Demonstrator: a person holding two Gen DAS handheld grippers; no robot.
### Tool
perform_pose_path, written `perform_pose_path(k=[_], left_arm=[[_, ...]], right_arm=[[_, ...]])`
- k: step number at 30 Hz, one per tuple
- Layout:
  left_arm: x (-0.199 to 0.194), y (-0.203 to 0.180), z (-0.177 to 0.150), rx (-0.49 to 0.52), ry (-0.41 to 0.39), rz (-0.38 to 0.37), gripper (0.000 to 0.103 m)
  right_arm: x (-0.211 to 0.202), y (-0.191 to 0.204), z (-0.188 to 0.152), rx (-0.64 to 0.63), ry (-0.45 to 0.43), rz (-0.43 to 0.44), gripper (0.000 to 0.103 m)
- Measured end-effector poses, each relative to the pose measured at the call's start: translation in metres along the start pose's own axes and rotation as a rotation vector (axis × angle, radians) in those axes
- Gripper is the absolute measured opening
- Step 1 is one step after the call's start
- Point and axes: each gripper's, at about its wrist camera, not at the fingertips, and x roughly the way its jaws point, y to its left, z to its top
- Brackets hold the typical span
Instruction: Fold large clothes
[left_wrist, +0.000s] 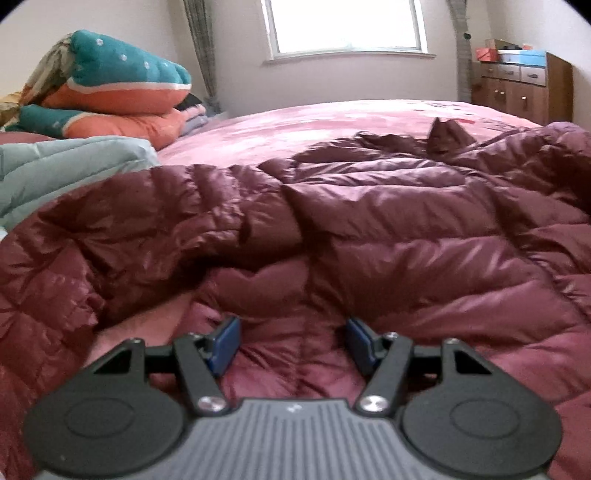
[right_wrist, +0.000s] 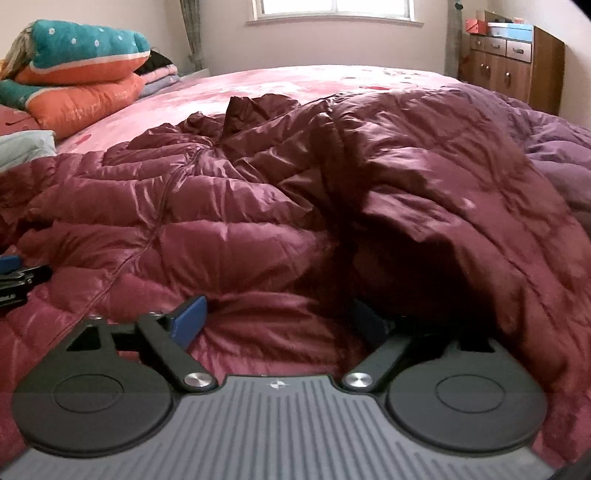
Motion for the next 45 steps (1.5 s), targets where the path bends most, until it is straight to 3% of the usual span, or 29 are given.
perform_pose_path(k=[14,19,24,28,33,39,45], left_arm=[[0.032,0.011,0.013,-0.025,0.015,0.075,0.078],[0.024,0.006,0.015,-0.006,0.0,0.096,0.078],[-0.01,0.0,0.021,-0.002,-0.075,0.069,0.075],[-0.048,-0.016,0.035,-0.009,-0.139,-0.038,0.074],[-0.103,-0.061,0.046,0.112,-0.202,-0.241,0.074],[-0.162,-0.139,0.037,0.326,-0.253,-0.513,0.074],[-0.2,-0.211,0.019,0.571,-0.295,-0.743,0.073]], right_arm=[[0.065,0.027,0.018,-0.037,-0.032,-0.004,0.103],[0.058,0.022,0.018,-0.031,-0.024,0.009,0.103],[0.032,0.014,0.022,0.011,-0.036,0.015,0.103],[-0.013,-0.004,0.035,0.067,-0.118,0.02,0.103],[-0.077,-0.042,0.042,0.193,-0.22,-0.034,0.103],[-0.148,-0.104,0.02,0.331,-0.369,-0.245,0.103],[-0.207,-0.179,-0.014,0.538,-0.419,-0.373,0.103]])
